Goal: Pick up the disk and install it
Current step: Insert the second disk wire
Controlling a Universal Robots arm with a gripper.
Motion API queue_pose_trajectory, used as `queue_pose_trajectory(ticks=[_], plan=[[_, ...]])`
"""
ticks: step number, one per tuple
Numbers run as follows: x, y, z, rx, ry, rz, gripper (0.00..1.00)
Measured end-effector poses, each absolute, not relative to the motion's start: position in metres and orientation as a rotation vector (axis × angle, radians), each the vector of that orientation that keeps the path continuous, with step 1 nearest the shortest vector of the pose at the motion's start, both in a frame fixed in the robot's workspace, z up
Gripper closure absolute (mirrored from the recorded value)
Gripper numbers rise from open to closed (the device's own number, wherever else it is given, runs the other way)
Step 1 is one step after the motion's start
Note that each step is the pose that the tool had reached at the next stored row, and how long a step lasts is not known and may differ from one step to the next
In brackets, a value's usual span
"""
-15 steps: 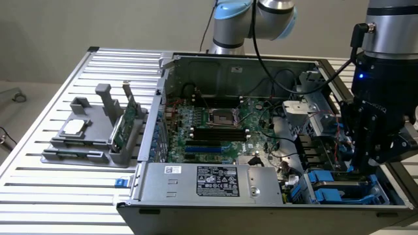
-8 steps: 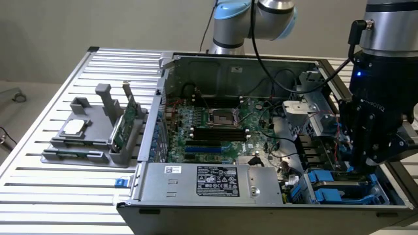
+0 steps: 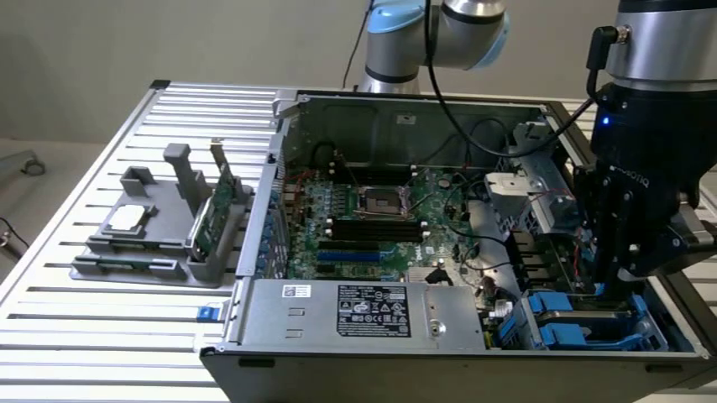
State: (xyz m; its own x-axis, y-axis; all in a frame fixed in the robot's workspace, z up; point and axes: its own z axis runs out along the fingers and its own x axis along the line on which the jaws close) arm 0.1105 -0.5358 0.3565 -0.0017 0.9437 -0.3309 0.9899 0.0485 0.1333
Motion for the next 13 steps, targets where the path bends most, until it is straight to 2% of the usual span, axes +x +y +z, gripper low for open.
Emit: queue_pose_trajectory(ticks=[13], plan=[[0.098,-0.536,0.359,2.013,1.951,-0.206,0.73]])
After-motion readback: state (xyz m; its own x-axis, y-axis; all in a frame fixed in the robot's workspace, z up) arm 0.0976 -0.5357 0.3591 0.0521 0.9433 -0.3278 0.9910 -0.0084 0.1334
